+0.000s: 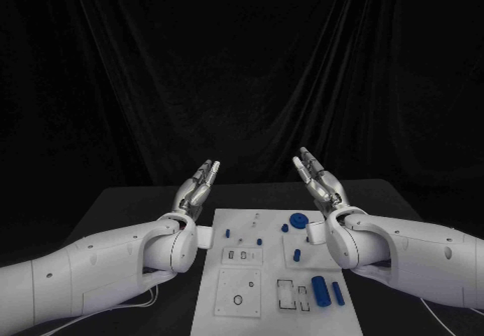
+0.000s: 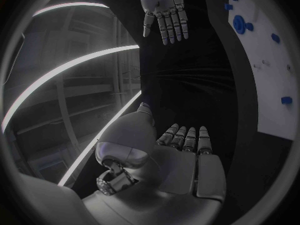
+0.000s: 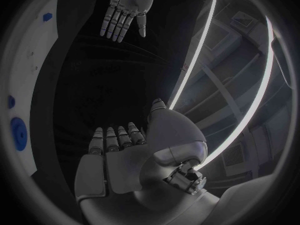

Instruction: Assemble the parts on the task board

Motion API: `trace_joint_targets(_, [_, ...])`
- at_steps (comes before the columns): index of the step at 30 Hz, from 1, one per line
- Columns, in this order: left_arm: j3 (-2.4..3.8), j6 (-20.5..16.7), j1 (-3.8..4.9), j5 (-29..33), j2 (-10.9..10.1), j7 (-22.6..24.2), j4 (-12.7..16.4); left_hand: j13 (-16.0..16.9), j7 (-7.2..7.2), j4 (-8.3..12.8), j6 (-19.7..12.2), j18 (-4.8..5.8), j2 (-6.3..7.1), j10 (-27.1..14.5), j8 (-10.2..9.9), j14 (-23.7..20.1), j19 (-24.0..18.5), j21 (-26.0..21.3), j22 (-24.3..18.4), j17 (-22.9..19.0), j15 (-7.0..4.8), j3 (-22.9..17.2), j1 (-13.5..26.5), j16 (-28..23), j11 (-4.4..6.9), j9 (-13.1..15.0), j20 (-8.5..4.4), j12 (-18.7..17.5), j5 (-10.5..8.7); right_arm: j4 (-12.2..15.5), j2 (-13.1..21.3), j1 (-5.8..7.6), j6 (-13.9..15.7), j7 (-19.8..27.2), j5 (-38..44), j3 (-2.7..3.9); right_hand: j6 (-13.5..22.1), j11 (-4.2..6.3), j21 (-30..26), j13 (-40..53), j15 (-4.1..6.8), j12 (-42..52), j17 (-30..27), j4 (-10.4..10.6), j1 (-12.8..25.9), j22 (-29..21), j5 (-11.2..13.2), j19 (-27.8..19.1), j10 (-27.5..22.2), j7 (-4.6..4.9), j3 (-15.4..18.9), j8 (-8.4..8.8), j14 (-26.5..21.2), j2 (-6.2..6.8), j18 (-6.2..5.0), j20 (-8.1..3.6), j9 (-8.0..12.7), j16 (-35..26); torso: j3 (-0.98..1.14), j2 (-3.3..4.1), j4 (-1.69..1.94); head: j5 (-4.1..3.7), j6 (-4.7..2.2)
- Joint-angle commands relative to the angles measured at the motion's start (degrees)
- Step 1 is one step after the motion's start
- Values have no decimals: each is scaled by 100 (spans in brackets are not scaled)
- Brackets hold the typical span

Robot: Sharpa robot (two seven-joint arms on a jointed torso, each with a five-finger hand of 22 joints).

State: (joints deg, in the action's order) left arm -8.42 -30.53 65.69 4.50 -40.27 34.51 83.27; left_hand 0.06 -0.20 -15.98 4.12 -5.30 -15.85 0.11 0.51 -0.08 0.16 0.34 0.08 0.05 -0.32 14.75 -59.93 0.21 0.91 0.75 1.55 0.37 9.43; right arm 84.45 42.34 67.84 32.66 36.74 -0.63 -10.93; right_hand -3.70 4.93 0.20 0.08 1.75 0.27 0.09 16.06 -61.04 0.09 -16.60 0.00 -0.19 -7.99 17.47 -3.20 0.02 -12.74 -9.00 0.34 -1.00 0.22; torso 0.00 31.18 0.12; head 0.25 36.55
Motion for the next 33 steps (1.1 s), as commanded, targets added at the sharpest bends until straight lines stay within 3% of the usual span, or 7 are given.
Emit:
trace_joint_targets(1, [-97, 1233, 121, 525, 88, 791, -124, -6, 12, -81, 66, -115, -58, -11, 34, 8, -16, -34, -8, -5, 7, 61, -256, -21, 49, 11, 58, -37, 57, -50, -19, 65, -701, 597, -24, -57, -34, -187, -20, -8, 150, -27, -9, 57, -312, -9, 99, 0, 19, -43, 103, -57, -2, 0, -103, 251, -13, -22, 0, 0, 1, 0, 1])
trace_joint_targets(12, [-366, 1974, 321, 808, 243, 1179, -349, -6, 3, -71, 58, -101, -58, -11, 32, 8, -16, -34, -8, -5, 83, 59, -295, -21, 67, 9, 125, -37, 105, -64, -25, 84, -743, 626, -25, -84, -57, -734, 7, -8, -614, -27, -9, 53, -417, 13, 214, 18, 19, 106, 74, -103, -2, 92, -91, 972, -19, -22, 0, 0, 1, 0, 1])
trace_joint_targets(13, [-366, 2428, 303, 808, 252, 1159, -476, -6, 3, -71, 58, -101, -58, -11, 32, 8, -16, -34, -8, -5, 83, 59, -295, -21, 67, 9, 125, -37, 105, -191, 18, 85, -1674, 512, -25, -84, -51, -729, 51, -8, -729, -27, -9, 50, -445, 45, 211, 57, 19, 107, 64, -102, -2, 112, -85, 1058, -19, -22, -2, 0, -12, 37, 99])
trace_joint_targets(17, [-366, 2590, 301, 807, 192, 1165, -424, -6, 101, -70, 117, -51, -59, -11, 43, 8, -16, -34, -8, -5, 258, 12, -465, -21, -23, 19, 249, -37, 329, -213, 114, 90, -2082, 426, 26, -84, -85, -890, 1015, 27, -1323, 46, 442, -26, -912, 545, 82, 1458, 41, 69, -37, -139, 873, 263, -66, 1612, -31, 689, -4, 5, -21, 85, 135])
trace_joint_targets(29, [-365, 3031, 301, 575, -134, 1133, -222, -6, 264, -69, 350, -149, -40, -11, 89, 8, -16, -34, -8, -5, 387, -70, -867, -21, -192, 50, 484, -37, 722, -498, 276, 459, -2400, -24, 1845, -83, -2888, -1366, 2605, 650, -790, 2705, 1265, -1149, -2524, 1035, 5, 5232, 2385, 718, -337, -1597, 5299, 343, -160, 1179, -665, 2562, -2, -2, -16, 125, 572])
trace_joint_targets(30, [-365, 3077, 301, 531, -156, 1130, -213, -6, 269, -70, 358, -164, -41, -11, 91, 8, -16, -34, -8, -5, 403, -74, -899, -21, -202, 51, 517, -37, 738, -538, 272, 511, -2395, -79, 2174, -83, -3179, -1267, 3179, 713, -587, 2927, 1384, -1586, -3084, 1317, -1182, 5963, 2913, 891, -565, -1654, 5985, 435, -43, 893, -712, 2901, -3, -2, -13, 123, 658])
trace_joint_targets(33, [-365, 3239, 302, 434, -216, 1074, -179, -6, 282, -79, 361, -193, -48, -11, 91, 8, -16, -34, -8, -5, 421, -73, -925, -21, -234, 51, 565, -37, 700, -667, 252, 688, -2309, -233, 3433, -83, -3704, -1155, 4139, 636, -341, 2884, 1572, -1613, -3103, 1895, -1242, 6502, 3747, 932, -688, -1636, 6538, 478, -158, 664, -758, 3266, -8, 5, -3, 108, 797])
